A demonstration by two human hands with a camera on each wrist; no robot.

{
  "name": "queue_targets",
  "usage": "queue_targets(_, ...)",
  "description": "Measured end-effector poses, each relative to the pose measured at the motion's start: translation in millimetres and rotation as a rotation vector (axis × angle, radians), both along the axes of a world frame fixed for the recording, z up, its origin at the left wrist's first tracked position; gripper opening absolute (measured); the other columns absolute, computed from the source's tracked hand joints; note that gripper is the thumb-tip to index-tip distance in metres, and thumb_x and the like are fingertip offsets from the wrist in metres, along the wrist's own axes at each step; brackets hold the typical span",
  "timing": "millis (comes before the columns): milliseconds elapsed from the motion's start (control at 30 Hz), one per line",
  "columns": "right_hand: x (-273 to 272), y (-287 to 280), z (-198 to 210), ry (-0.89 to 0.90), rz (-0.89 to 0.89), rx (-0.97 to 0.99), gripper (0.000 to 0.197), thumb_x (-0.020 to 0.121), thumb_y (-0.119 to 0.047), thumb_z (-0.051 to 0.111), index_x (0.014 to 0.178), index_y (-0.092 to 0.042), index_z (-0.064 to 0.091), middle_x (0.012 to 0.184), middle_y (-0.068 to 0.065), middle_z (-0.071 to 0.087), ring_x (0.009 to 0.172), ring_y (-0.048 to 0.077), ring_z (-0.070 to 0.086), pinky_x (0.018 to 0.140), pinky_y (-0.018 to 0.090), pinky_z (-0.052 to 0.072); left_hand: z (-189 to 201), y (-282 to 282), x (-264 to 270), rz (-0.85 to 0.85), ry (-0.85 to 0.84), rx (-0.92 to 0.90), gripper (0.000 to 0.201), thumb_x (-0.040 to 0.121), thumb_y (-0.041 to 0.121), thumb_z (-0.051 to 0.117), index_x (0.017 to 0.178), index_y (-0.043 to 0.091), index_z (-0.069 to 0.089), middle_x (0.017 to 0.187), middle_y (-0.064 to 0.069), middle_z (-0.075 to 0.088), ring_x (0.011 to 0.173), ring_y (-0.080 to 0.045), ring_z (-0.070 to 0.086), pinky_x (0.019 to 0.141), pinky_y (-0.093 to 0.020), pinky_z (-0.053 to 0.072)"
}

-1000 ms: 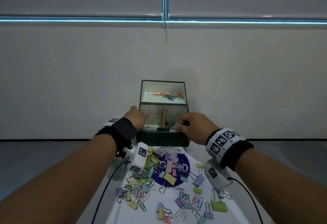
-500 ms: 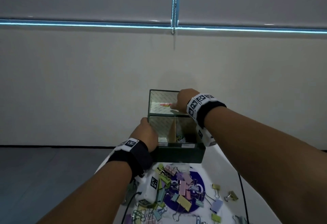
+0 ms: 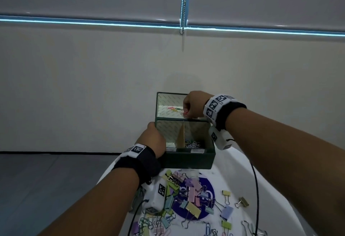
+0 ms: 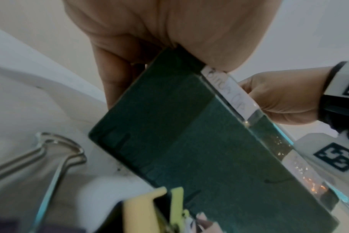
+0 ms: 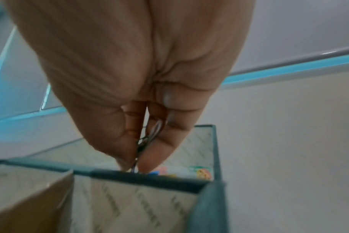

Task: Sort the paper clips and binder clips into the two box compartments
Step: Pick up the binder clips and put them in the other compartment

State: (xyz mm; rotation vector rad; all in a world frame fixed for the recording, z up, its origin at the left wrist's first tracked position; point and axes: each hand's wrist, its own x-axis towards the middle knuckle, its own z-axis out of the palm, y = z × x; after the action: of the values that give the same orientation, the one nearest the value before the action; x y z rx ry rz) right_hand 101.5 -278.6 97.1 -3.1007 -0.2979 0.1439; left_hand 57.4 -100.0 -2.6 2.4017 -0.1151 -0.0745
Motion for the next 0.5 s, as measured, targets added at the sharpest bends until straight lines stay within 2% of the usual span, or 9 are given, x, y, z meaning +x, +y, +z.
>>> queue_targets(67,-15.1,-10.2,8.7,-0.084,-0.034,0.151,0.010,0.083,-0.006,0.068,0.079,-0.014,0.069,0.074,-0.005,0.064,0.071,0.015,0.060,0.071,0.030,0.055,0.8,-0.5,-1.2,0.006,0.001,0.005,0.026,0.099,0.014,0.041,0.125,0.006,0.042,0.116,-0.015,0.061,0.089,-0.027,0.058,0.082,-0.036,0.050)
queue_targets(167,-35.2,-21.6,13.9,-0.113,-0.045,0.257,0.010,0.080,-0.002,0.066,0.083,-0.008,0.073,0.076,-0.003,0.068,0.064,0.008,0.058,0.063,0.024,0.051,2.2,-1.4,-3.3,0.013,0.005,0.013,0.027,0.099,0.014,0.041,0.125,0.006,0.043,0.116,-0.016,0.061,0.095,-0.030,0.061,0.083,-0.037,0.050)
queue_targets(233,-53.3,-23.2,10.8,-0.044,-0.009,0.233,0.009,0.081,-0.005,0.069,0.085,-0.011,0.075,0.079,-0.004,0.071,0.067,0.006,0.060,0.063,0.019,0.050,3.0,-1.3,-4.5,0.015,0.009,0.012,0.028,0.099,0.014,0.041,0.126,0.006,0.042,0.116,-0.016,0.061,0.096,-0.031,0.061,0.084,-0.038,0.051)
queue_targets(333,-71.9,-19.9,0.2,0.102,0.013,0.104,0.007,0.087,-0.021,0.073,0.092,-0.019,0.077,0.084,-0.010,0.071,0.074,0.007,0.062,0.065,0.017,0.047,3.1,-0.7,-4.8,0.006,0.012,0.030,0.029,0.098,0.012,0.041,0.127,0.005,0.042,0.117,-0.016,0.061,0.088,-0.026,0.057,0.077,-0.034,0.047)
queue_targets(433,-69.1,-15.5,2.5,0.048,0.027,0.052,0.018,0.091,-0.023,0.069,0.107,-0.026,0.077,0.098,-0.012,0.070,0.089,0.009,0.064,0.078,0.021,0.047,3.0,-1.4,-3.5,0.009,0.013,0.032,0.029,0.098,0.011,0.042,0.126,0.006,0.042,0.117,-0.015,0.061,0.086,-0.025,0.055,0.076,-0.033,0.046)
queue_targets(500,-55.9,-9.8,9.1,-0.013,0.030,0.072,0.018,0.090,-0.021,0.069,0.106,-0.026,0.077,0.103,-0.010,0.073,0.096,0.013,0.067,0.082,0.025,0.050,2.8,-1.6,-3.1,0.016,0.015,0.030,0.028,0.097,0.012,0.043,0.125,0.007,0.043,0.117,-0.016,0.061,0.086,-0.026,0.055,0.077,-0.034,0.046)
